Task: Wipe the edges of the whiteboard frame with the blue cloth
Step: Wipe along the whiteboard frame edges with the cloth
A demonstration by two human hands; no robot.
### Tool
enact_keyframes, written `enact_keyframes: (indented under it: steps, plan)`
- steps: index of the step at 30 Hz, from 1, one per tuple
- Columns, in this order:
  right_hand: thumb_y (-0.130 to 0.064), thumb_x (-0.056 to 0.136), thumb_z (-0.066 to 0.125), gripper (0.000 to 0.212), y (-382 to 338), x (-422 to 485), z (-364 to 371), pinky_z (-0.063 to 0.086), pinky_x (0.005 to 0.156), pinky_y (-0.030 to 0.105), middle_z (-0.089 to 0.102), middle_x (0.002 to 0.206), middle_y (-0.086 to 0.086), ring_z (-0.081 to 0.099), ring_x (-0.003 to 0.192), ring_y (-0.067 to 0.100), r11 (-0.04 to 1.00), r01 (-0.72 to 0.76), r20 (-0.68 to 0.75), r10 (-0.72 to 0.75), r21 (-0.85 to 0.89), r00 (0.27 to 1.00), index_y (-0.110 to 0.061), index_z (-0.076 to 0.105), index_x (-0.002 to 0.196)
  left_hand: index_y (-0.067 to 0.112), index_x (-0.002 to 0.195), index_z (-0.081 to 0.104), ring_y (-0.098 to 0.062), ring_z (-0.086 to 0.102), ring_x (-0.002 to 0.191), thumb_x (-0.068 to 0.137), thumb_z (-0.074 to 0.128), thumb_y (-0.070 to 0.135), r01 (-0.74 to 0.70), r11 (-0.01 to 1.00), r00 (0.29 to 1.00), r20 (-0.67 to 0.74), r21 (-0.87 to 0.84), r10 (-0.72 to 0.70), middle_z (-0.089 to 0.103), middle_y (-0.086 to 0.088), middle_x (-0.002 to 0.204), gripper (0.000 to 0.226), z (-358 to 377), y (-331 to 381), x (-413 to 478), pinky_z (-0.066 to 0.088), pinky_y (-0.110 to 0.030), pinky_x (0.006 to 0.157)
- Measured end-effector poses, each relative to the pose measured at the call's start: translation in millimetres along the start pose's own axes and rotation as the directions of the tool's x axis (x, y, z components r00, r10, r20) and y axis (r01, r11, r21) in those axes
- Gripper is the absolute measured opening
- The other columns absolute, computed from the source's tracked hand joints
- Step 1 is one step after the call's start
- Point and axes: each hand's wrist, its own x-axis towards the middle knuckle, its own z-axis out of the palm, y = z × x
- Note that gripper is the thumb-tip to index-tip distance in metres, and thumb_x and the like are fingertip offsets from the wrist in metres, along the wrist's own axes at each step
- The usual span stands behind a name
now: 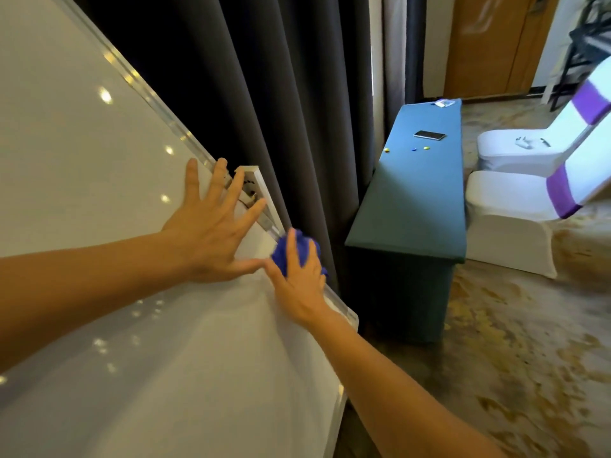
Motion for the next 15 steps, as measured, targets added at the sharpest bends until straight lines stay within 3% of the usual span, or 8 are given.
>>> enact_keyframes:
  steps: [2, 4, 7, 9, 10, 11, 13, 15]
  plan:
    - [-0.090, 0.076, 0.012, 0.072, -17.9, 5.7, 5.9, -0.011, 0.112, 0.058, -0.026, 0.161, -0.010, -0.018, 0.148, 0.029, 0.989, 0.141, -0.022, -0.141, -0.036, 0.990, -0.068, -0.020, 0.137, 0.024, 0.152, -0.016, -0.050, -0.018, 0.144, 0.069, -0.020, 0.079, 0.001, 0.999, 1.000, -0.023, -0.050, -0.003, -0.013, -0.023, 0.162, 0.099, 2.6, 7.0, 0.6, -0.004, -0.074, 0.110]
    - [-0.091, 0.075, 0.013, 0.075, -6.8, 3.5, 2.7, -0.016, 0.109, 0.052, -0.029, 0.160, -0.013, -0.024, 0.147, 0.023, 0.990, 0.138, -0.039, -0.140, -0.040, 0.989, -0.066, -0.018, 0.139, 0.022, 0.151, -0.018, -0.051, -0.018, 0.144, 0.073, -0.010, 0.080, -0.002, 0.998, 0.999, -0.032, -0.064, 0.000, -0.013, -0.021, 0.162, 0.097, 5.5, 7.1, -0.2, -0.003, -0.074, 0.111]
    - [-0.084, 0.081, 0.024, 0.076, 44.3, -12.4, -4.1, -0.012, 0.114, 0.056, -0.025, 0.162, -0.010, -0.023, 0.147, 0.023, 0.997, -0.074, -0.015, 0.074, -0.034, 0.997, -0.061, -0.014, 0.142, 0.021, 0.152, -0.018, -0.054, -0.021, 0.142, 0.078, 0.008, 0.081, -0.040, 0.999, 0.999, -0.023, -0.011, 0.040, -0.016, -0.018, 0.162, 0.099, 14.1, 8.9, -5.0, -0.002, -0.074, 0.110]
    - [-0.073, 0.089, 0.033, 0.076, 62.4, -19.8, -6.8, -0.006, 0.118, 0.060, -0.019, 0.164, -0.005, -0.019, 0.149, 0.027, 0.965, -0.262, 0.030, 0.263, -0.012, 0.964, -0.051, -0.008, 0.149, 0.023, 0.152, -0.018, -0.054, -0.021, 0.142, 0.076, 0.009, 0.084, -0.063, 0.998, 0.998, -0.003, -0.006, 0.063, -0.017, -0.017, 0.163, 0.101, 17.6, 14.3, -8.9, -0.004, -0.075, 0.108]
    - [-0.071, 0.090, 0.035, 0.077, 59.0, -19.3, -6.7, -0.004, 0.117, 0.062, -0.018, 0.164, -0.004, -0.017, 0.149, 0.029, 0.958, -0.287, 0.048, 0.286, 0.009, 0.957, -0.049, -0.008, 0.150, 0.024, 0.152, -0.019, -0.054, -0.022, 0.141, 0.075, 0.008, 0.086, -0.070, 0.998, 0.998, 0.006, -0.005, 0.070, -0.018, -0.016, 0.162, 0.103, 18.8, 16.6, -10.3, -0.005, -0.076, 0.108]
    - [-0.073, 0.089, 0.036, 0.078, 47.0, -16.1, -4.6, -0.002, 0.117, 0.064, -0.018, 0.164, -0.005, -0.015, 0.149, 0.030, 0.969, -0.244, 0.061, 0.241, 0.041, 0.969, -0.051, -0.009, 0.149, 0.024, 0.151, -0.020, -0.054, -0.023, 0.141, 0.073, 0.007, 0.087, -0.072, 0.997, 0.997, 0.014, -0.002, 0.072, -0.020, -0.016, 0.162, 0.104, 20.0, 17.3, -11.9, -0.005, -0.076, 0.107]
    - [-0.081, 0.083, 0.033, 0.079, 11.3, -6.6, 3.0, -0.009, 0.113, 0.066, -0.025, 0.161, -0.014, -0.021, 0.148, 0.029, 0.998, -0.013, 0.072, 0.008, 0.068, 0.997, -0.061, -0.014, 0.143, 0.022, 0.151, -0.020, -0.055, -0.026, 0.140, 0.070, 0.001, 0.089, -0.076, 0.997, 0.997, 0.025, 0.011, 0.076, -0.021, -0.016, 0.162, 0.107, 21.2, 16.6, -16.1, -0.006, -0.076, 0.107]
    - [-0.087, 0.079, 0.028, 0.077, -21.4, 1.0, 12.1, -0.028, 0.101, 0.053, -0.035, 0.153, -0.025, -0.035, 0.142, 0.024, 0.978, 0.207, 0.057, -0.207, 0.021, 0.977, -0.066, -0.015, 0.139, 0.018, 0.149, -0.023, -0.054, -0.028, 0.139, 0.067, -0.006, 0.089, -0.075, 0.997, 0.997, 0.024, 0.008, 0.075, -0.019, -0.017, 0.162, 0.110, 21.2, 15.8, -20.4, -0.007, -0.075, 0.107]
